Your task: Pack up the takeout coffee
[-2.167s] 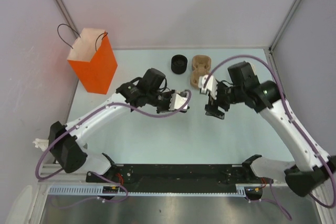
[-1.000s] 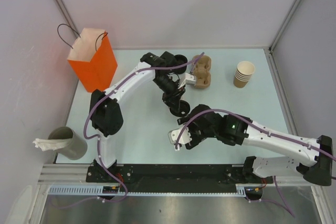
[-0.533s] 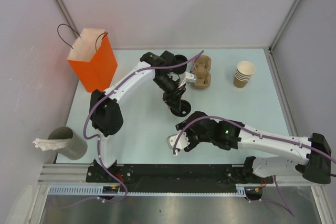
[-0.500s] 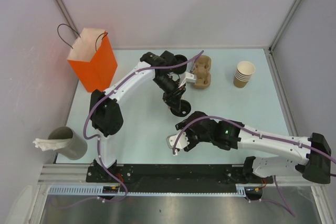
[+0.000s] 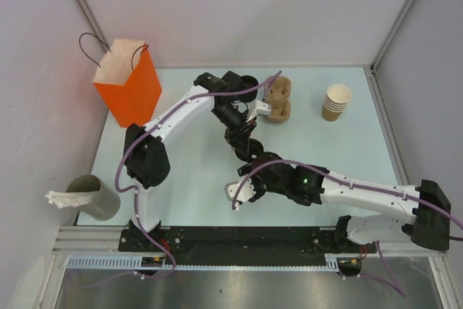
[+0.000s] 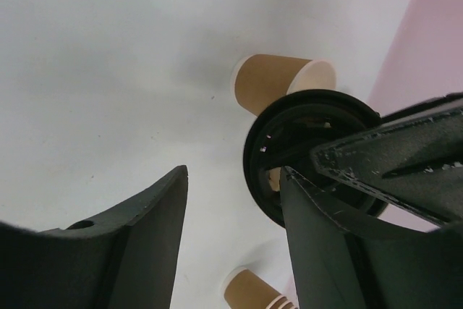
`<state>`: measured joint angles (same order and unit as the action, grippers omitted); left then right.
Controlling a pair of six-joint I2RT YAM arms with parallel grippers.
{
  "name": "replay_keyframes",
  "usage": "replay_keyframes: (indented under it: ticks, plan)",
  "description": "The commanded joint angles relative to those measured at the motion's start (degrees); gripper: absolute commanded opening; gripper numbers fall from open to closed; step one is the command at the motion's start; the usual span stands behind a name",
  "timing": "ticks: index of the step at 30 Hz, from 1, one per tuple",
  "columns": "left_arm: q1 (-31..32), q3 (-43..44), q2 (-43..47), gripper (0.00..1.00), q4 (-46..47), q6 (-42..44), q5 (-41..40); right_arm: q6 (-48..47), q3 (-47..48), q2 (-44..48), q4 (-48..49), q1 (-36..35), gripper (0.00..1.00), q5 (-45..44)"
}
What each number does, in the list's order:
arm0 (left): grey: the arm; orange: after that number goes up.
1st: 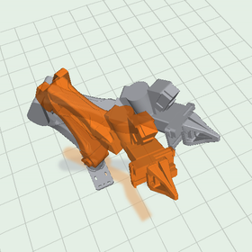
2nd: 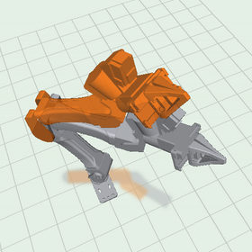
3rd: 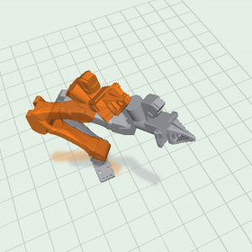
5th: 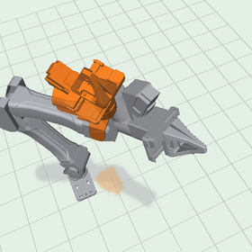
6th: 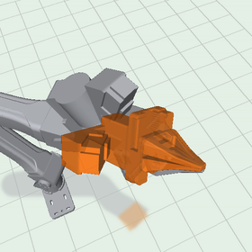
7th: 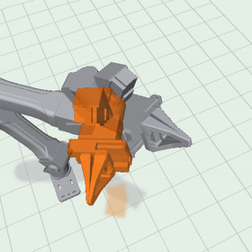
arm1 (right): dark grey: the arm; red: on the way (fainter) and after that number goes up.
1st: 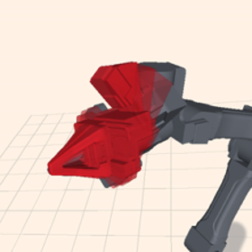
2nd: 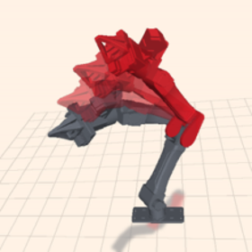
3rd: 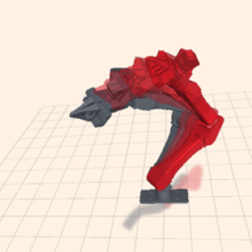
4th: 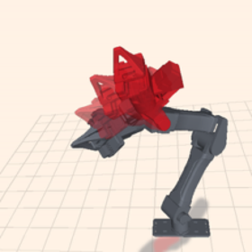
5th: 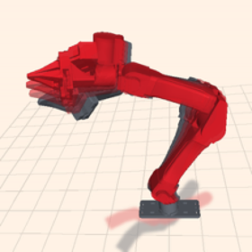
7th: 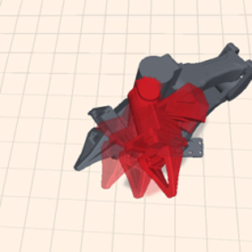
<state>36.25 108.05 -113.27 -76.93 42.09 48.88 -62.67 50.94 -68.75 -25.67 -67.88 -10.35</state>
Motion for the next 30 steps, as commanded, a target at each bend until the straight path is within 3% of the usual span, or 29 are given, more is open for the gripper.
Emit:
replay_keyframes:
  ticks: [1, 10, 17, 24, 30]
  plan:
    - [0.3, -0.8, 1.4, 0.17, -7.0, 1.0, 2.6, -1.7, 0.2, -0.6, 3.4, 1.3, 0.57, -2.4]
    - [0.3, -1.4, 2.4, 0.17, -7.0, 1.2, 2.5, -3.1, -1.5, -0.5, 4.3, 2.8, 0.51, -2.6]
    - [0.3, -1.3, 2.1, 0.17, -7.1, 1.3, 2.6, -4.2, -3.1, -0.2, 6.0, 2.3, 0.51, -2.6]
    - [0.2, -0.8, 1.6, 0.17, -7.0, 1.2, 2.7, -7.4, -4.8, 2.0, 6.3, 2.7, 0.59, -1.1]
    - [0.4, -0.7, 1.6, 0.17, -7.1, 1.2, 3.1, -10.1, -8.9, 1.3, 12.4, 4.3, 0.56, -2.1]
